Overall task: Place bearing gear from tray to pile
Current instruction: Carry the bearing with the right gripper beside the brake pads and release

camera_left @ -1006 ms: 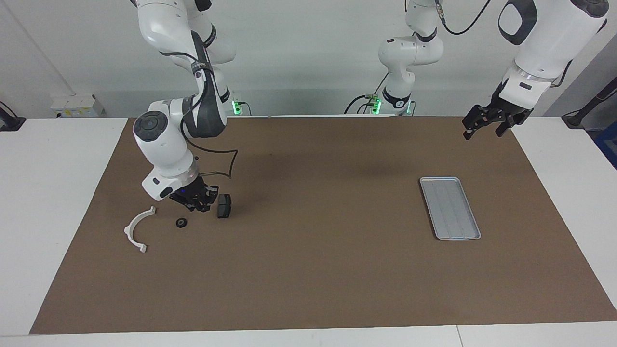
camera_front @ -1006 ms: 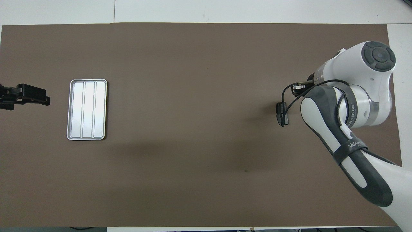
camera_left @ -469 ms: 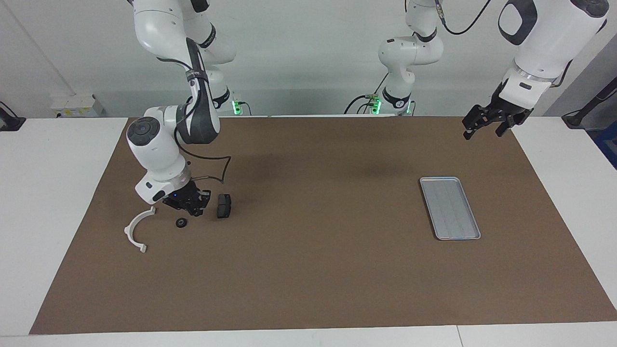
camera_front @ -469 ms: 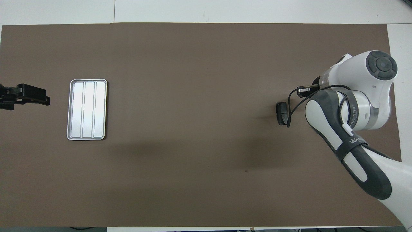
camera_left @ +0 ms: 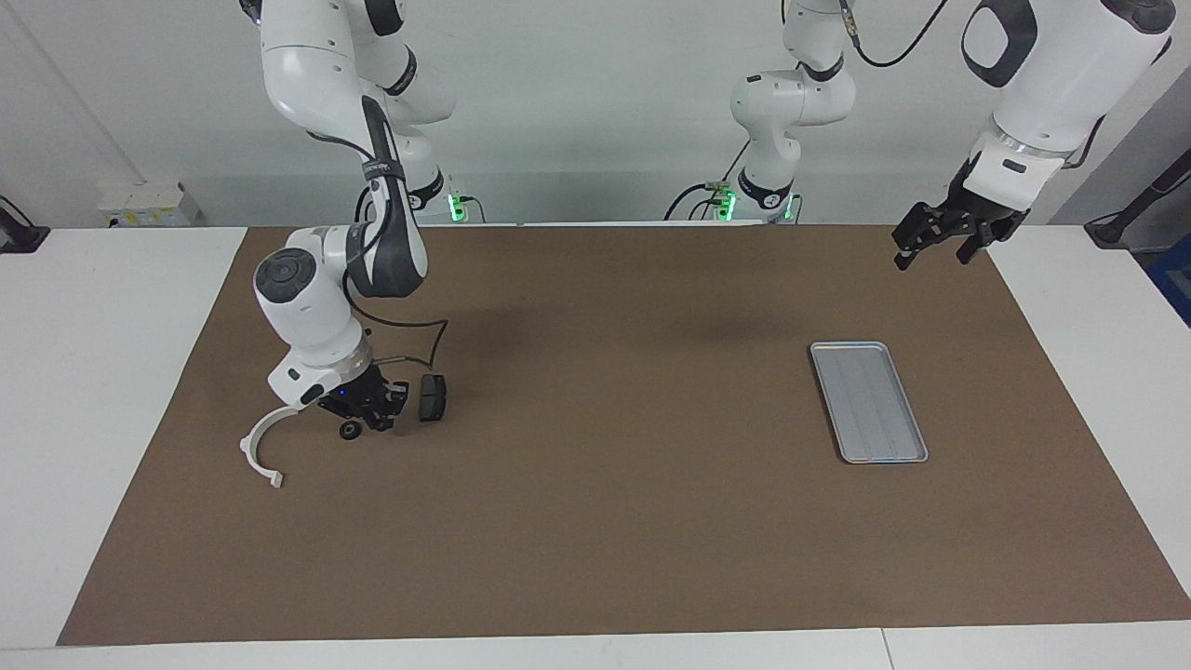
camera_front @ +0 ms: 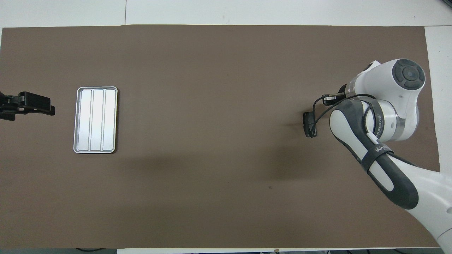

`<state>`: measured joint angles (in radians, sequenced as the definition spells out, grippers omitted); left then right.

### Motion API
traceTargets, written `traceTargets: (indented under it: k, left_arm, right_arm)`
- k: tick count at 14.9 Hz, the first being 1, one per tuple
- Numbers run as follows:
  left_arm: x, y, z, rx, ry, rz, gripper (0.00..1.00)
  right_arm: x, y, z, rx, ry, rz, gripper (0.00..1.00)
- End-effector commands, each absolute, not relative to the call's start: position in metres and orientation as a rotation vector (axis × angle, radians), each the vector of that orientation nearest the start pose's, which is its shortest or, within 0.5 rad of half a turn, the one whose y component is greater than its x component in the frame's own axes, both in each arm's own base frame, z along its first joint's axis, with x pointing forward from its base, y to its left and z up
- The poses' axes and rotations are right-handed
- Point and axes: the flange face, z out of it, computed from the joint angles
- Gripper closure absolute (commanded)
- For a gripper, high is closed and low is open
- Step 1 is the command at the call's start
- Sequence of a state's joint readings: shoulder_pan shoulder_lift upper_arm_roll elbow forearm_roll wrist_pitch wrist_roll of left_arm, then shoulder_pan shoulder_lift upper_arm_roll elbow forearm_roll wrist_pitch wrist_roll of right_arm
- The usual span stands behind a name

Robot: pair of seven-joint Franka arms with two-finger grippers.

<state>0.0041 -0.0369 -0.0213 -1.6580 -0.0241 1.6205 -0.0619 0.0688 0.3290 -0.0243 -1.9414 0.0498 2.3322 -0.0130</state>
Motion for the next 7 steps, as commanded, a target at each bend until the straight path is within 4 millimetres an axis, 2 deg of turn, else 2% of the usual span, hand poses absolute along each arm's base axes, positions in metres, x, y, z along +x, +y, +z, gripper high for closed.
traceTargets:
  k: [1, 7]
  left_arm:
    - [0.5438, -0.014, 0.6126, -3.177, -0.073, 0.0, 0.0]
    - [0.5438, -0.014, 0.6126, -3.177, -0.073, 0.0, 0.0]
  right_arm:
    - [0.6235, 0.0282, 0.3113, -3.118, -0.079, -0.119, 1.0]
    - [0.6162, 0.0364, 0.3087, -3.118, -0.098, -0.057, 1.0]
